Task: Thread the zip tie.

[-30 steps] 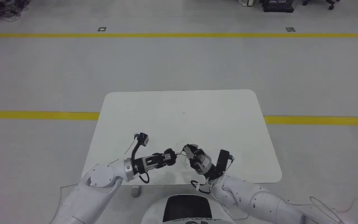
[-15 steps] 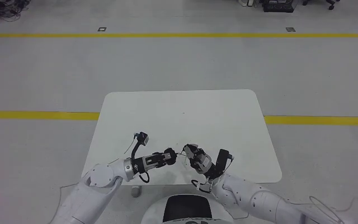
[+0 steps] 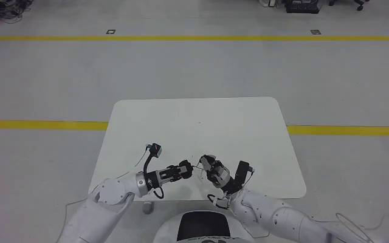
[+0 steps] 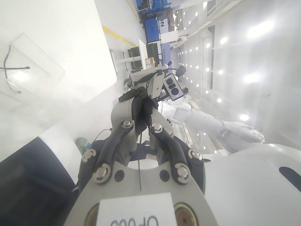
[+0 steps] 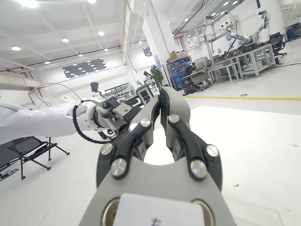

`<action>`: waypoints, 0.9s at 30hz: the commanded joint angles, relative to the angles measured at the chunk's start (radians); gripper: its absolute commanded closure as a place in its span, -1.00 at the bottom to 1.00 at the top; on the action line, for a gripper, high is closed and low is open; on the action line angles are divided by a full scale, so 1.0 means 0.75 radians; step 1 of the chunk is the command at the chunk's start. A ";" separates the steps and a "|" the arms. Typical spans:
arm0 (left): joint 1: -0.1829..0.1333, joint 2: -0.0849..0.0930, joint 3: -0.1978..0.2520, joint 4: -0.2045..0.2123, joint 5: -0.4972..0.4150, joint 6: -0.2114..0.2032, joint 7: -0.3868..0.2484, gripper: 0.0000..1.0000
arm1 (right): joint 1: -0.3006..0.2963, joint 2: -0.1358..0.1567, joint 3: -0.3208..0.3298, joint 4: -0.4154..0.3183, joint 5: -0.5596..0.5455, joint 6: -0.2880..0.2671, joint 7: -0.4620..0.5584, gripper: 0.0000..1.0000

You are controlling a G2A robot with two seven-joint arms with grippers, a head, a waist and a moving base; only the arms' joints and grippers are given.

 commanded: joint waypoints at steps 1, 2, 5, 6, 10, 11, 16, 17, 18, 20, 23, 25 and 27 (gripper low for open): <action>0.008 -0.001 -0.002 -0.010 0.026 0.000 0.031 1.00 | -0.001 -0.001 0.000 -0.001 0.012 0.000 0.003 1.00; 0.013 -0.002 0.000 -0.017 0.039 0.000 0.042 1.00 | -0.003 -0.002 0.000 -0.002 0.022 0.000 0.002 1.00; 0.019 -0.005 0.000 -0.033 0.066 0.000 0.064 1.00 | -0.005 -0.003 0.000 -0.006 0.046 0.000 -0.002 1.00; 0.021 -0.006 0.001 -0.038 0.080 0.000 0.074 1.00 | -0.006 -0.003 0.000 -0.007 0.054 0.000 -0.003 1.00; 0.032 -0.010 0.006 -0.052 0.119 0.000 0.111 1.00 | -0.007 -0.003 0.000 -0.012 0.085 0.000 -0.011 1.00; 0.035 -0.011 0.006 -0.055 0.128 0.000 0.120 1.00 | -0.007 -0.004 0.000 -0.014 0.091 0.000 -0.013 1.00; 0.048 -0.016 0.001 -0.074 0.156 0.000 0.156 1.00 | -0.005 -0.005 0.000 -0.012 0.123 0.000 -0.006 1.00; 0.050 -0.016 -0.001 -0.078 0.165 0.000 0.165 1.00 | -0.005 -0.005 0.000 -0.011 0.122 0.000 -0.004 1.00; 0.053 -0.017 -0.005 -0.085 0.177 0.000 0.181 1.00 | -0.005 -0.006 0.000 -0.010 0.123 0.000 -0.004 1.00; 0.060 -0.019 -0.007 -0.094 0.186 0.000 0.190 1.00 | -0.006 -0.008 0.000 -0.009 0.129 0.000 -0.006 1.00; 0.066 -0.020 -0.012 -0.100 0.197 0.000 0.195 1.00 | -0.007 -0.010 0.000 -0.007 0.143 0.000 -0.009 1.00; 0.068 -0.021 -0.014 -0.102 0.204 0.000 0.196 1.00 | -0.006 -0.011 0.000 -0.006 0.148 0.000 -0.007 1.00; 0.069 -0.022 -0.015 -0.104 0.214 0.000 0.200 1.00 | -0.006 -0.012 0.000 -0.006 0.148 0.000 -0.005 1.00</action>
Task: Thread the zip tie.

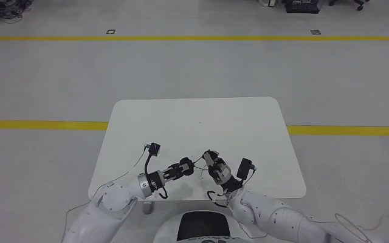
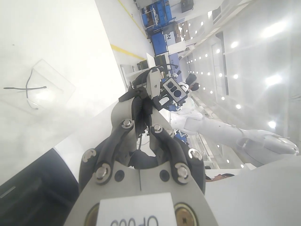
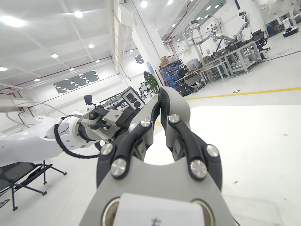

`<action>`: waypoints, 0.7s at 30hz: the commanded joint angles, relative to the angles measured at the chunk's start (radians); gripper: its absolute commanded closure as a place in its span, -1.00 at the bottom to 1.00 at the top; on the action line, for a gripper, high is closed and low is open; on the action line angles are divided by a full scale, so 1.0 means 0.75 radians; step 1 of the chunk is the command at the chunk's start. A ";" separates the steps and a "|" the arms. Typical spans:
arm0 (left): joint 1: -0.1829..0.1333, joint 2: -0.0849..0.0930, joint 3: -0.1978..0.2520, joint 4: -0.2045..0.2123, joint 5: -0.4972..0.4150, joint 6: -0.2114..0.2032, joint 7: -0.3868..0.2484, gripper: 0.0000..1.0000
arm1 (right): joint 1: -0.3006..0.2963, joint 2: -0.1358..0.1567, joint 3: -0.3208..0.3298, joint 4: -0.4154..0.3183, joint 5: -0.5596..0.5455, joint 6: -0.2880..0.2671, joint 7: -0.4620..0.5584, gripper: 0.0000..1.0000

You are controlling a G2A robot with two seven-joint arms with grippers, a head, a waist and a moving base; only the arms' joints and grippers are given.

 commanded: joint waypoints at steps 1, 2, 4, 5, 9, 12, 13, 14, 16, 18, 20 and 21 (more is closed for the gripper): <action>0.001 -0.001 0.000 -0.001 0.008 0.000 0.003 1.00 | 0.001 -0.001 0.000 -0.001 -0.001 0.000 0.002 1.00; 0.002 -0.002 0.000 -0.002 0.012 0.000 0.003 1.00 | 0.001 -0.001 0.000 -0.002 -0.003 0.000 0.003 1.00; 0.002 -0.003 0.000 -0.002 0.016 0.000 0.002 1.00 | 0.002 -0.002 0.000 0.000 -0.008 0.000 0.005 1.00; 0.002 -0.003 0.000 -0.002 0.018 0.000 0.002 1.00 | 0.002 -0.003 0.000 0.003 -0.013 0.000 0.006 1.00; 0.002 -0.005 -0.001 -0.002 0.023 0.000 0.001 1.00 | 0.003 -0.007 0.000 0.012 -0.034 0.000 0.015 1.00; 0.003 -0.006 -0.001 -0.002 0.024 0.000 0.001 1.00 | 0.003 -0.011 0.000 0.016 -0.052 0.000 0.019 1.00; 0.003 -0.007 -0.001 -0.001 0.024 0.000 0.001 1.00 | 0.002 -0.011 0.000 0.013 -0.061 0.000 0.012 1.00; 0.003 -0.007 -0.001 0.000 0.025 0.000 0.001 1.00 | 0.002 -0.012 0.000 0.013 -0.066 0.000 0.005 1.00; 0.003 -0.008 0.000 0.003 0.026 0.000 -0.001 1.00 | 0.000 -0.012 0.000 0.011 -0.082 0.000 -0.019 1.00; 0.003 -0.008 0.000 0.004 0.026 0.000 -0.002 1.00 | -0.002 -0.011 0.000 0.010 -0.095 0.000 -0.032 1.00; 0.002 -0.009 0.000 0.006 0.028 0.000 -0.003 1.00 | -0.003 -0.011 0.000 0.009 -0.108 0.000 -0.048 1.00; 0.002 -0.009 0.000 0.006 0.028 0.000 -0.003 1.00 | -0.004 -0.010 0.000 0.009 -0.113 0.000 -0.053 1.00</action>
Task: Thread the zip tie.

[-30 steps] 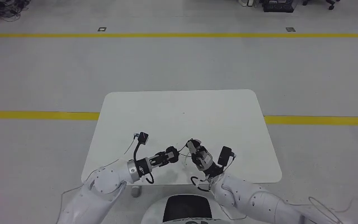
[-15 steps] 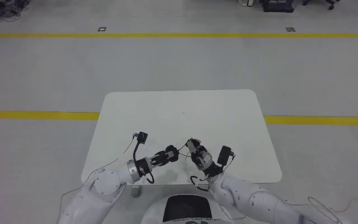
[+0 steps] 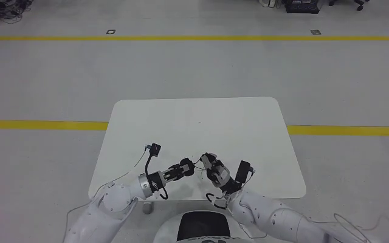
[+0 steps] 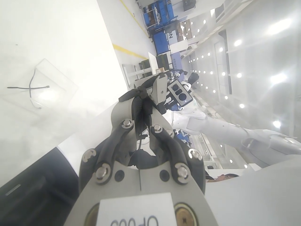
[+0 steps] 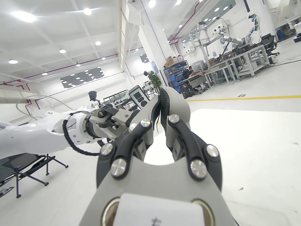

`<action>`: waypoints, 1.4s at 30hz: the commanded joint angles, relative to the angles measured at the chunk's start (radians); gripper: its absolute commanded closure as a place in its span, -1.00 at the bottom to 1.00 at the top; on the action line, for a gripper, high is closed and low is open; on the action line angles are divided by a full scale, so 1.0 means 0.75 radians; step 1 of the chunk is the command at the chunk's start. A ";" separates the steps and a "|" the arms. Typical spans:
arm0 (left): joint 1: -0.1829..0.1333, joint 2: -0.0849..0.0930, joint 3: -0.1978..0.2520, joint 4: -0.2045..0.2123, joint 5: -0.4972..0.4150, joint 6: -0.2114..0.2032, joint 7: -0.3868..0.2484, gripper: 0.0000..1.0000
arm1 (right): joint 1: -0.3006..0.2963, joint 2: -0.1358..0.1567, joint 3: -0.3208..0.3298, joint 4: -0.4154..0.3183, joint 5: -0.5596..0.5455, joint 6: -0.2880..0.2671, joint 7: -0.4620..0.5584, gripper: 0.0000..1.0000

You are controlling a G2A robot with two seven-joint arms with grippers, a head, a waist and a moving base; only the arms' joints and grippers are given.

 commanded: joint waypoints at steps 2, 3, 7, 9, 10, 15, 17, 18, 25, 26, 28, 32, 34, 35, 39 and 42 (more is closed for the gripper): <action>0.001 -0.001 -0.004 0.003 -0.006 0.000 0.007 1.00 | -0.002 0.002 0.000 0.000 -0.015 0.000 -0.020 1.00; 0.002 -0.002 -0.006 0.004 -0.013 0.000 0.010 1.00 | -0.002 0.003 0.000 0.000 -0.018 0.000 -0.026 1.00; 0.006 -0.003 -0.016 0.004 -0.023 0.000 0.017 1.00 | -0.007 0.010 0.000 -0.010 -0.021 0.000 -0.055 1.00; 0.009 -0.004 -0.018 0.006 -0.028 0.000 0.020 1.00 | -0.012 0.014 0.000 -0.032 -0.015 0.000 -0.058 1.00; 0.009 -0.005 -0.018 0.005 -0.029 0.000 0.021 1.00 | -0.013 0.016 0.000 -0.039 -0.011 0.000 -0.058 1.00; 0.009 -0.005 -0.017 0.004 -0.027 0.000 0.021 1.00 | -0.013 0.017 0.000 -0.041 -0.009 0.000 -0.060 1.00; 0.009 -0.005 -0.017 0.004 -0.027 0.000 0.021 1.00 | -0.013 0.017 0.000 -0.041 -0.009 0.000 -0.060 1.00; 0.009 -0.005 -0.017 0.004 -0.027 0.000 0.021 1.00 | -0.013 0.017 0.000 -0.041 -0.009 0.000 -0.060 1.00; -0.008 -0.005 -0.015 0.032 -0.139 0.000 -0.001 1.00 | -0.040 0.022 0.038 -0.085 0.018 0.000 -0.020 1.00; -0.010 -0.004 -0.023 0.035 -0.165 0.000 -0.020 1.00 | -0.038 0.026 0.036 -0.090 0.013 0.000 -0.020 1.00; -0.015 -0.001 -0.043 0.046 -0.207 0.000 -0.055 1.00 | -0.032 0.034 0.035 -0.091 0.015 0.000 -0.015 1.00; -0.018 0.000 -0.048 0.045 -0.207 0.000 -0.060 1.00 | -0.029 0.037 0.035 -0.093 0.019 0.000 -0.014 1.00; -0.018 0.000 -0.048 0.045 -0.207 0.000 -0.060 1.00 | -0.029 0.037 0.035 -0.093 0.019 0.000 -0.014 1.00; -0.018 0.000 -0.048 0.045 -0.207 0.000 -0.060 1.00 | -0.029 0.037 0.035 -0.093 0.019 0.000 -0.014 1.00; -0.018 0.000 -0.048 0.045 -0.207 0.000 -0.060 1.00 | -0.029 0.037 0.035 -0.093 0.019 0.000 -0.014 1.00; -0.018 0.000 -0.048 0.045 -0.207 0.000 -0.060 1.00 | -0.029 0.037 0.035 -0.093 0.019 0.000 -0.014 1.00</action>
